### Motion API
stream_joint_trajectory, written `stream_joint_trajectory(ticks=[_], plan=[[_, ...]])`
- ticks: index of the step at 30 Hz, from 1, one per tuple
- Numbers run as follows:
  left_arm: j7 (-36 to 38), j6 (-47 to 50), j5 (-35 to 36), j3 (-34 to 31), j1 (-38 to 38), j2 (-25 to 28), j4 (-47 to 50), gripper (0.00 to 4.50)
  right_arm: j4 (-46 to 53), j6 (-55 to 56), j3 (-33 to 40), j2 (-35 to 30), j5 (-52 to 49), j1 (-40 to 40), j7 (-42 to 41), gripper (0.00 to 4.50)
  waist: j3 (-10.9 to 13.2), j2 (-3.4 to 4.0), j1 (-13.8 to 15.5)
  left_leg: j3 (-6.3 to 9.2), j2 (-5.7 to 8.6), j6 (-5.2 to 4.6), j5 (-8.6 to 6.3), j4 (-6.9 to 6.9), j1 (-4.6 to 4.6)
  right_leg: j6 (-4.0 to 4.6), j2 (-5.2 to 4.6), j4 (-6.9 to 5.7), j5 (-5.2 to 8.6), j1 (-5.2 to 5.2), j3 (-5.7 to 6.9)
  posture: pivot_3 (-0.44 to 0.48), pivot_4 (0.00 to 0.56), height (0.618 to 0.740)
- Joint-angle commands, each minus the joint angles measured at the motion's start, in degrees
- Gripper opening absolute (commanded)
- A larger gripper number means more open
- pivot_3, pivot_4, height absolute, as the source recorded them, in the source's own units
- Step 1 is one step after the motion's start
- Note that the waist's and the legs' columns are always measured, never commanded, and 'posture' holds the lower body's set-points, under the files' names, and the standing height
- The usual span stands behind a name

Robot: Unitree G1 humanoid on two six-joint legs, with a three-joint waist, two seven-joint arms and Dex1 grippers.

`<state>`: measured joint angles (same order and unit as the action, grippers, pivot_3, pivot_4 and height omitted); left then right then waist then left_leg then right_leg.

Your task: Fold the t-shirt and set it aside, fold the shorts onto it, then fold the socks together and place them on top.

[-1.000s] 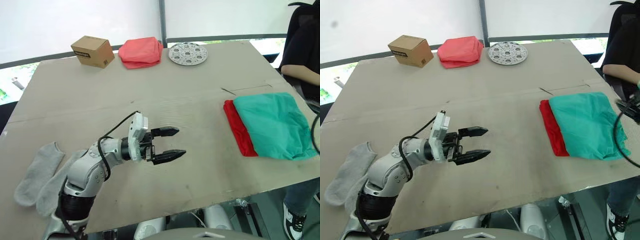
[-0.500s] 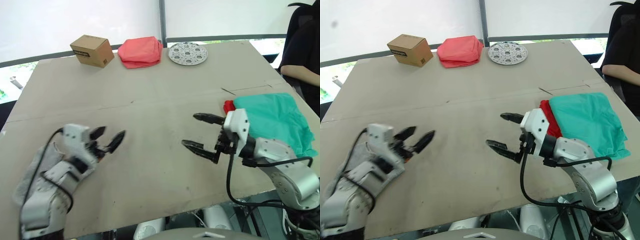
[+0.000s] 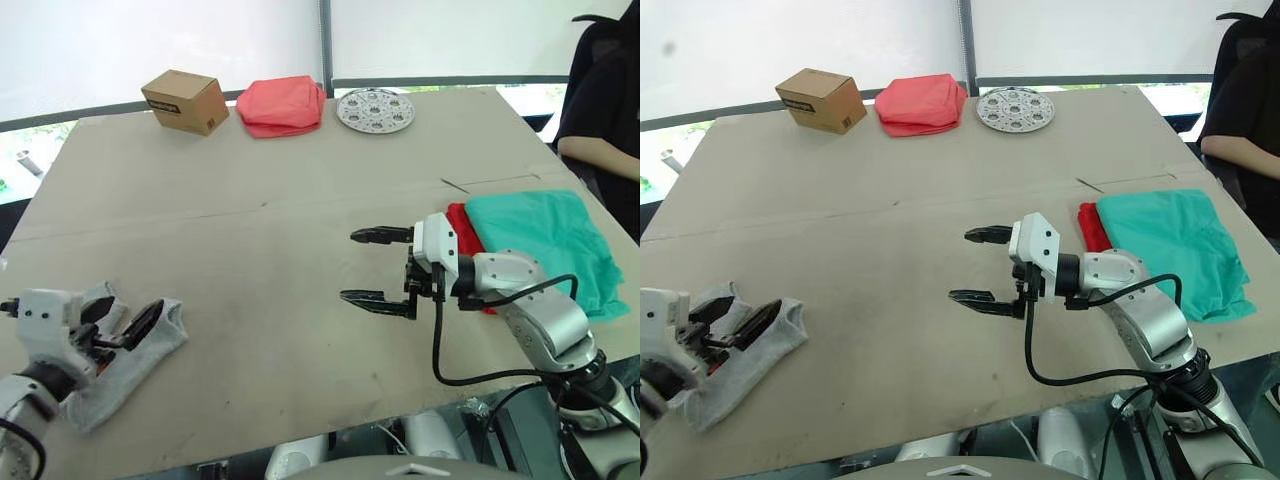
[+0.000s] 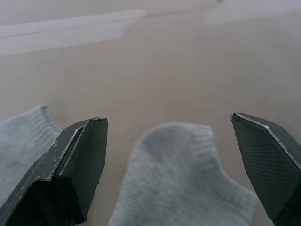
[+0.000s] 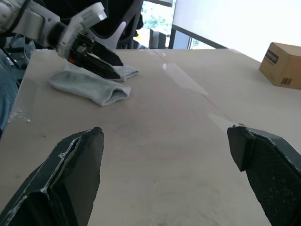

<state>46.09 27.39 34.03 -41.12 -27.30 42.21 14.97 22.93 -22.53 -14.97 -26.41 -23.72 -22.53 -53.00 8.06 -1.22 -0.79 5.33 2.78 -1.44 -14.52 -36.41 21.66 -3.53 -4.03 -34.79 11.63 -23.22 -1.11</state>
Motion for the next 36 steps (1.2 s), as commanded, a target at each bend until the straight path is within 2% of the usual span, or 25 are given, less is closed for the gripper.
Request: stream_joint_trajectory(ticks=[1, 6, 11, 17, 22, 25, 29, 33, 36], plan=[[11.15, -2.77, -0.20, 0.25, -2.00, 4.76, -3.69, 4.50, 1.05, 1.99, -0.21, 0.33, 0.93, -1.05, -0.14, 4.45, 0.03, 0.05, -0.03, -0.01, -0.01, 0.00, 0.00, 0.01, 0.00, 0.01, 0.00, -0.01, 0.01, -0.01, -0.01, 0.000, 0.150, 0.740], [12.84, -7.05, -4.43, 4.15, 2.45, 6.80, -10.24, 4.50, 2.02, 1.57, -0.08, 0.23, 1.93, -0.65, 0.91, 4.45, 0.06, 0.10, 0.17, 0.00, -0.02, -0.01, 0.00, 0.02, 0.00, 0.01, -0.02, 0.00, 0.01, -0.01, 0.00, 0.000, 0.150, 0.740], [16.95, -12.34, -7.09, 6.92, 4.32, 7.91, -11.00, 4.50, 3.06, 1.23, 0.47, -0.58, 2.78, 0.16, 1.84, 4.45, 0.05, 0.08, 0.07, 0.02, -0.01, 0.00, -0.01, 0.01, 0.01, 0.01, -0.04, 0.00, 0.00, -0.02, 0.00, 0.000, 0.150, 0.740], [17.45, -21.87, -9.81, 6.55, 1.45, 4.31, -8.64, 4.50, 3.97, 0.88, 0.33, -0.62, 3.16, 1.05, 2.91, 4.45, 0.05, 0.09, -0.05, -0.10, -0.07, 0.04, -0.03, 0.10, 0.09, 0.04, -0.23, -0.02, -0.02, -0.23, -0.17, 0.000, 0.150, 0.740], [13.47, -28.64, -12.57, 5.75, -1.65, -1.28, -9.29, 4.50, 4.15, 0.47, -0.15, -0.53, 3.46, 1.32, 3.51, 4.45, 0.03, 0.05, 0.08, -0.15, -0.11, 0.07, -0.06, 0.11, 0.10, 0.05, -0.25, -0.01, -0.02, -0.26, -0.21, 0.000, 0.150, 0.740], [11.22, -30.46, -13.26, 4.49, -1.95, -2.66, -11.17, 4.50, 4.19, 0.44, -0.30, -0.57, 3.47, 1.26, 3.53, 4.45, 0.01, 0.03, 0.29, -0.13, -0.11, 0.06, -0.06, 0.10, 0.11, 0.05, -0.25, -0.01, -0.02, -0.25, -0.18, 0.000, 0.150, 0.740], [8.30, -30.00, -12.82, 2.11, -0.20, -1.88, -15.40, 4.50, 4.12, 0.54, -0.30, -0.76, 3.51, 1.20, 3.36, 4.45, -0.01, 0.00, 0.33, -0.10, -0.10, 0.06, -0.05, 0.07, 0.11, 0.03, -0.14, -0.01, -0.02, -0.23, -0.10, 0.000, 0.150, 0.740], [6.78, -20.26, -6.96, -0.34, 2.81, -0.51, -17.14, 4.50, 3.93, 0.63, -0.36, -0.70, 3.64, 1.08, 3.39, 4.45, 0.00, 0.00, 0.13, -0.10, -0.09, 0.05, -0.05, 0.07, 0.10, 0.02, -0.04, -0.04, -0.03, -0.24, -0.05, 0.000, 0.150, 0.740], [3.21, -14.63, -7.68, -1.53, 6.56, 3.05, -21.40, 4.50, 3.62, 0.92, -0.45, -0.55, 3.84, 0.99, 3.33, 4.45, -0.01, -0.01, 0.07, -0.03, -0.09, 0.05, -0.05, 0.07, 0.09, -0.01, -0.01, -0.07, -0.04, -0.24, 0.02, 0.000, 0.150, 0.740]])
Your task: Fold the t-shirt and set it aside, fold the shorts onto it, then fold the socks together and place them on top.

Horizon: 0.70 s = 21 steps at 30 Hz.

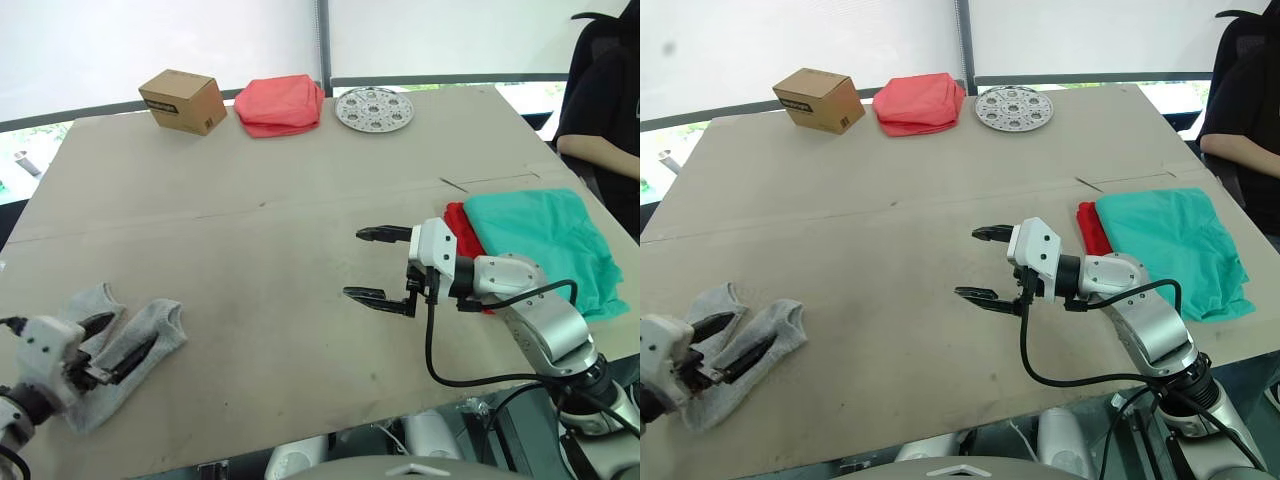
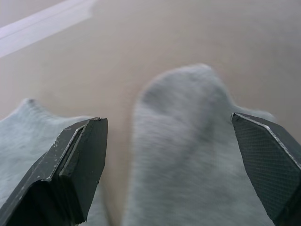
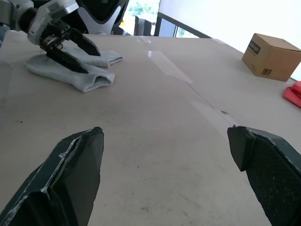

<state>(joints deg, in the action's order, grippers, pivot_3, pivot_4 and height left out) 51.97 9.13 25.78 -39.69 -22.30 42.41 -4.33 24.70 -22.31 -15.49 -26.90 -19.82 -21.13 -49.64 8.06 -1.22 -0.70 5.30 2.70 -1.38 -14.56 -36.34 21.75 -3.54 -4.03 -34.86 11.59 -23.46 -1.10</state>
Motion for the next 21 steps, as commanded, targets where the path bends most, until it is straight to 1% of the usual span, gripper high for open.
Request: stream_joint_trajectory(ticks=[1, 4, 10, 13, 16, 17, 18, 19, 21], plan=[[-5.74, 6.38, 0.03, -3.18, 3.94, 4.07, -3.73, 4.50, 1.62, 0.88, 0.06, 0.04, 0.05, -0.43, -0.06, 4.45, 0.00, -0.01, -0.01, 0.02, 0.00, 0.00, 0.00, 0.00, 0.00, -0.02, 0.01, -0.01, -0.01, 0.00, 0.03, 0.000, 0.150, 0.740], [-10.04, 8.20, -3.32, -0.64, 7.92, 6.49, -5.68, 4.50, 1.08, 1.51, -0.05, 0.29, 0.61, -0.37, -0.09, 4.45, -0.01, -0.02, 0.00, 0.02, 0.02, 0.00, 0.00, -0.01, -0.01, -0.19, 0.01, -0.02, -0.11, 0.01, 0.04, 0.000, 0.150, 0.740], [-13.12, 9.17, -8.07, 3.57, 7.85, 6.15, -5.47, 4.50, 1.42, 1.57, 0.02, 0.61, 1.44, -0.03, 0.63, 4.45, -0.01, -0.01, -0.34, -0.08, 0.00, 0.05, -0.01, 0.03, -0.01, -0.18, 0.00, -0.02, -0.13, -0.09, -0.08, 0.000, 0.150, 0.740], [-15.13, 9.68, -10.21, 4.82, 7.74, 6.31, -6.86, 3.67, 1.72, 1.19, 0.22, 0.58, 1.42, 0.02, 0.77, 4.50, -0.01, -0.02, -0.15, -0.03, -0.04, 0.11, -0.05, 0.04, -0.01, -0.17, -0.01, -0.03, -0.12, -0.10, -0.06, 0.000, 0.150, 0.740], [-15.64, 10.73, -11.09, 5.45, 7.38, 6.60, -7.39, 2.28, 1.85, 1.02, 0.46, 0.33, 1.40, 0.05, 0.78, 4.50, -0.03, 0.00, -0.11, -0.07, -0.02, 0.10, -0.05, 0.04, -0.02, -0.17, -0.04, -0.04, -0.13, -0.09, -0.09, 0.000, 0.150, 0.740], [-15.81, 11.32, -11.00, 5.41, 7.36, 6.52, -7.28, 1.70, 1.84, 1.00, 0.52, 0.28, 1.38, 0.03, 0.78, 4.50, -0.03, 0.01, -0.15, -0.08, -0.02, 0.10, -0.05, 0.04, -0.03, -0.17, -0.04, -0.04, -0.13, -0.09, -0.09, 0.000, 0.150, 0.740], [-15.58, 11.77, -10.84, 5.48, 7.14, 6.47, -6.90, 1.38, 1.89, 0.96, 0.57, 0.24, 1.34, 0.03, 0.78, 4.50, -0.03, 0.01, -0.19, -0.09, -0.02, 0.10, -0.05, 0.04, -0.04, -0.16, -0.04, -0.04, -0.14, -0.09, -0.10, 0.000, 0.150, 0.740], [-15.52, 12.18, -10.89, 5.71, 6.81, 6.36, -6.35, 0.96, 1.88, 0.95, 0.59, 0.23, 1.34, -0.01, 0.79, 4.50, -0.04, 0.03, -0.24, -0.10, -0.02, 0.10, -0.05, 0.04, -0.05, -0.16, -0.05, -0.06, -0.14, -0.09, -0.11, 0.000, 0.150, 0.740], [-15.89, 13.09, -9.55, 5.24, 7.44, 5.06, -5.28, 0.33, 1.67, 1.01, 0.53, 0.24, 1.39, -0.17, 0.74, 4.50, -0.04, 0.07, -0.24, -0.11, -0.04, 0.10, -0.05, 0.04, -0.06, -0.16, -0.05, -0.06, -0.14, -0.09, -0.11, 0.000, 0.150, 0.740]])
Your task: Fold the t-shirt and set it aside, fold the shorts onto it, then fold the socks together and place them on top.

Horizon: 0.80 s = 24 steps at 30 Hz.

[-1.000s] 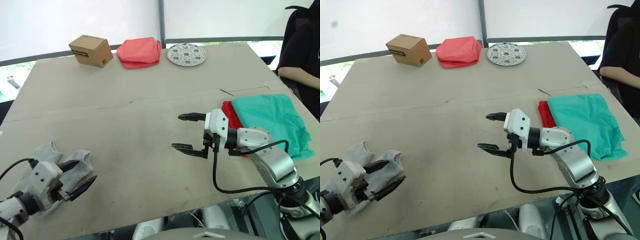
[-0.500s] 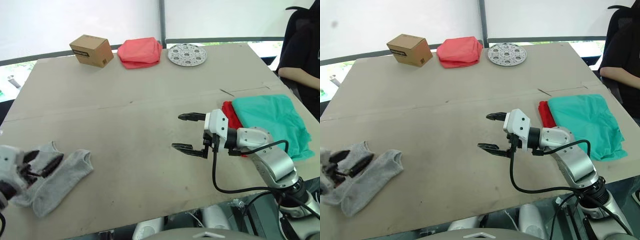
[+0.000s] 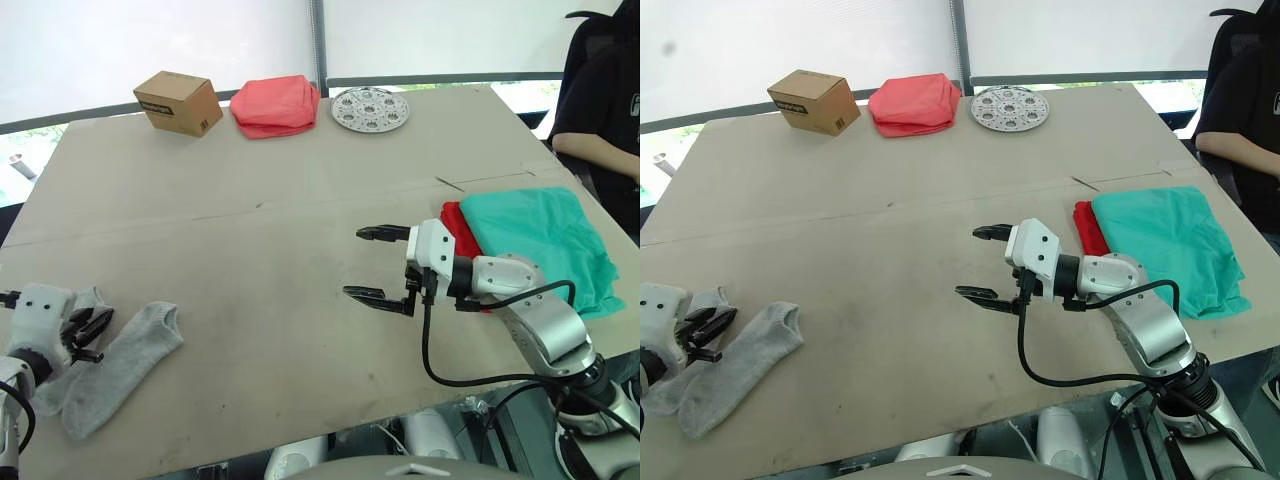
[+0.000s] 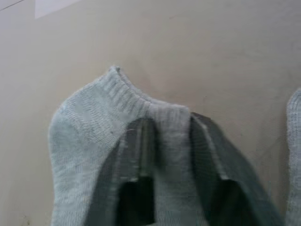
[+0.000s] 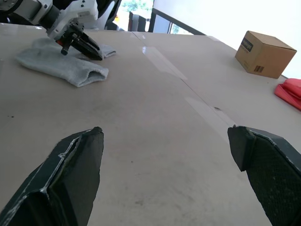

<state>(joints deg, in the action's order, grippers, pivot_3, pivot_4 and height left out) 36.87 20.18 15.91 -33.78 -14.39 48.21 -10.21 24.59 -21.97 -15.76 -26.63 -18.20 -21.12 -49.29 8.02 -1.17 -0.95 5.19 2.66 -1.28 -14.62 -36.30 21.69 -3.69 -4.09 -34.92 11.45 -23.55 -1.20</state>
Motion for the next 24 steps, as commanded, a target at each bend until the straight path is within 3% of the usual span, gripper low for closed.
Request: stream_joint_trajectory(ticks=[1, 6, 13, 16, 19, 24], plan=[[-1.50, 3.47, 4.04, -2.61, 2.06, -2.38, 2.78, 0.06, 1.52, 0.77, 0.82, -0.05, -0.15, -0.31, 0.33, 4.50, 0.01, 0.05, 0.07, 0.00, 0.00, 0.00, 0.00, 0.00, 0.00, 0.00, 0.00, 0.00, 0.00, 0.00, 0.00, 0.000, 0.150, 0.740], [-9.35, 14.88, 18.40, -8.79, 16.45, -5.92, 13.34, 0.06, 0.65, 1.35, 1.16, -0.32, 0.03, -0.46, 0.06, 4.50, -0.07, -0.42, 1.41, 0.34, 0.03, 0.01, 0.01, -0.19, 0.20, 0.00, -0.03, -0.02, -0.01, 0.02, 0.36, 0.000, 0.150, 0.740], [-29.64, 47.05, 26.65, -5.76, 32.18, -7.64, 26.38, 0.06, -0.13, 2.03, 1.00, -0.10, 0.30, -0.86, -0.06, 4.50, -0.04, -0.52, 0.86, 0.37, 0.11, 0.11, 0.08, -0.23, 0.11, 0.09, 0.08, -0.06, -0.11, 0.08, 0.30, 0.000, 0.150, 0.740], [-36.62, 58.15, 27.23, -5.16, 38.82, -10.85, 31.18, 0.06, -0.41, 2.10, 0.81, 0.20, 0.48, -1.17, 0.13, 4.50, -0.04, -0.52, 0.31, 0.38, 0.13, 0.34, 0.21, -0.12, 0.06, 0.09, 0.09, -0.11, -0.11, 0.08, 0.31, 0.000, 0.150, 0.740], [-43.32, 69.94, 23.06, -0.26, 43.56, -13.45, 36.95, 0.06, -0.53, 2.19, 0.69, 0.49, 0.71, -1.15, 0.42, 4.50, -0.07, -0.57, 0.12, 0.47, 0.14, 0.44, 0.26, -0.12, 0.09, 0.09, 0.16, -0.12, -0.11, 0.08, 0.38, 0.000, 0.150, 0.740], [-50.39, 72.32, 20.78, 9.79, 40.88, -19.76, 39.52, 0.06, -0.46, 1.88, 0.67, 0.87, 1.12, -1.26, 0.98, 4.50, -0.07, -0.49, 0.10, 0.29, 0.15, 0.47, 0.26, -0.09, 0.01, 0.09, 0.16, -0.15, -0.10, 0.10, 0.16, 0.000, 0.150, 0.740]])
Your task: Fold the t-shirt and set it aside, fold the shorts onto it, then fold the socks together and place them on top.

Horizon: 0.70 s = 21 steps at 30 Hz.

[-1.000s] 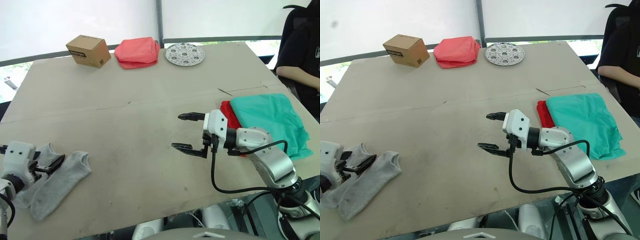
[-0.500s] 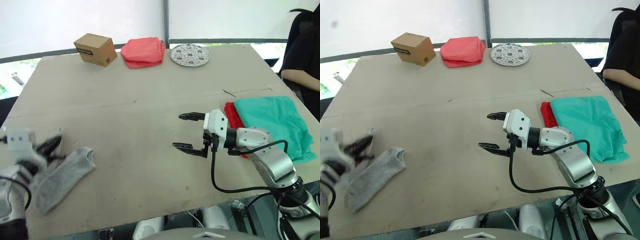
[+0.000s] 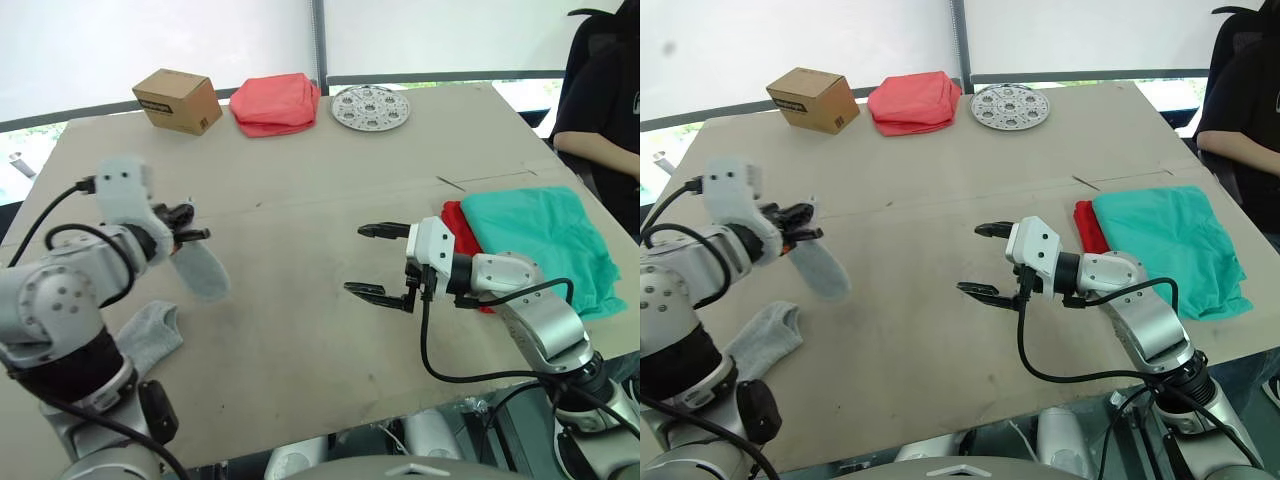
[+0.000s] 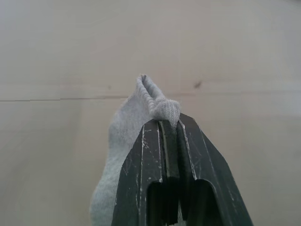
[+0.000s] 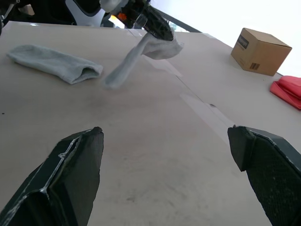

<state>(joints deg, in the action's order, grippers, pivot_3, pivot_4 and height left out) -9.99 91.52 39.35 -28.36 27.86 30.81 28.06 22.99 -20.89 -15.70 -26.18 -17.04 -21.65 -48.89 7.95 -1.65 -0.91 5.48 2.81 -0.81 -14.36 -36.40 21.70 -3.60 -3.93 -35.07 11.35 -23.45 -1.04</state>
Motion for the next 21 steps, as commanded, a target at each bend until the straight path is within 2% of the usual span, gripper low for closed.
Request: stream_joint_trajectory(ticks=[1, 5, 7, 8, 9, 10, 13, 14, 16, 17, 19, 21], plan=[[-4.60, 0.98, -4.48, 5.31, -1.12, -5.41, 0.54, 0.06, 1.17, 0.65, 0.54, 0.52, 0.10, -0.74, 0.78, 4.50, 0.00, 0.00, 0.16, 0.01, 0.00, 0.01, 0.00, 0.00, 0.01, 0.00, 0.00, 0.00, 0.00, 0.00, 0.01, 0.000, 0.150, 0.740], [-5.29, -0.43, -9.96, 7.49, 1.33, -12.23, -2.41, 1.50, 1.64, -0.16, 0.16, 0.98, 0.59, -0.77, 1.62, 4.50, -0.01, -0.06, 0.57, 0.05, 0.06, 0.03, 0.02, -0.06, 0.05, 0.01, -0.01, 0.03, -0.01, 0.01, 0.05, 0.000, 0.150, 0.740], [-2.39, -1.53, -10.40, 8.64, 1.85, -10.45, -3.14, 2.23, 2.37, -0.87, 0.29, 1.02, 0.50, -0.60, 1.98, 4.50, -0.01, -0.06, 0.47, 0.03, 0.07, 0.04, 0.03, -0.06, 0.05, 0.01, -0.02, 0.03, -0.01, 0.01, 0.04, 0.000, 0.150, 0.740], [1.05, -2.25, -8.76, 6.96, 2.24, -9.53, -4.08, 2.67, 2.70, -1.16, 0.43, 0.91, 0.41, -0.43, 2.10, 4.50, -0.01, -0.05, 0.42, 0.02, 0.07, 0.04, 0.03, -0.06, 0.05, 0.01, -0.01, 0.03, -0.01, 0.01, 0.04, 0.000, 0.150, 0.740], [8.13, -4.78, -5.65, 5.63, 2.37, -5.73, -5.46, 3.07, 2.92, -1.27, 0.67, 0.65, 0.41, -0.08, 2.20, 4.50, -0.01, -0.05, 0.28, 0.02, 0.07, 0.05, 0.03, -0.05, 0.05, 0.01, -0.01, 0.02, 0.00, 0.01, 0.04, 0.000, 0.150, 0.740], [13.35, -6.69, -3.52, 4.68, 2.43, -3.07, -6.48, 3.07, 3.04, -1.32, 0.82, 0.45, 0.43, 0.16, 2.27, 4.50, 0.00, -0.04, -0.05, 0.01, 0.07, 0.07, 0.04, -0.02, 0.04, 0.02, -0.01, 0.01, 0.00, -0.01, 0.03, 0.000, 0.150, 0.740], [39.22, -20.09, 1.70, 6.91, -1.85, 10.32, -7.89, 3.07, 3.19, -1.44, 1.22, 0.19, 0.26, 0.67, 2.53, 4.50, 0.03, 0.01, -0.66, -0.13, -0.01, 0.24, 0.14, 0.06, 0.06, 0.05, 0.16, 0.01, 0.02, -0.15, -0.06, 0.000, 0.150, 0.740], [53.67, -29.34, 0.16, 9.56, -5.44, 17.94, -9.65, 3.07, 3.13, -1.37, 1.27, 0.17, 0.22, 0.81, 2.61, 4.50, 0.06, 0.09, -0.64, -0.17, -0.06, 0.26, 0.14, 0.12, 0.06, 0.06, 0.18, 0.07, 0.02, -0.16, -0.07, 0.000, 0.150, 0.740], [76.28, -46.20, -5.33, 14.96, -11.27, 29.80, -15.45, 3.07, 3.02, -1.26, 1.27, 0.27, 0.11, 0.94, 2.69, 4.50, 0.10, 0.21, -0.90, -0.29, -0.08, 0.27, 0.14, 0.14, 0.06, 0.10, 0.16, 0.13, 0.05, -0.15, -0.09, 0.000, 0.150, 0.740], [83.16, -52.31, -7.54, 17.00, -12.80, 33.30, -18.49, 3.07, 3.02, -1.27, 1.25, 0.35, 0.06, 0.97, 2.73, 4.50, 0.11, 0.32, -1.00, -0.36, -0.09, 0.26, 0.13, 0.17, 0.04, 0.30, 0.14, 0.13, 0.17, -0.17, -0.17, 0.000, 0.150, 0.740], [91.51, -63.32, -11.68, 21.00, -14.07, 36.74, -24.49, 3.07, 3.65, -1.56, 1.28, 0.31, -0.83, 1.29, 2.24, 4.50, 0.21, 0.51, -0.81, -0.52, -0.10, 0.23, 0.12, 0.19, 0.03, 0.34, 0.10, 0.16, 0.20, -0.15, -0.18, 0.000, 0.150, 0.740], [97.83, -75.76, -17.15, 25.48, -14.25, 38.00, -30.26, 3.07, 5.38, -1.76, 1.59, -0.42, -2.51, 2.11, 0.87, 4.50, 0.21, 0.51, -0.45, -0.58, -0.15, -0.04, -0.02, 0.21, 0.06, 0.34, 0.10, 0.23, 0.21, -0.13, -0.13, 0.000, 0.150, 0.740]])
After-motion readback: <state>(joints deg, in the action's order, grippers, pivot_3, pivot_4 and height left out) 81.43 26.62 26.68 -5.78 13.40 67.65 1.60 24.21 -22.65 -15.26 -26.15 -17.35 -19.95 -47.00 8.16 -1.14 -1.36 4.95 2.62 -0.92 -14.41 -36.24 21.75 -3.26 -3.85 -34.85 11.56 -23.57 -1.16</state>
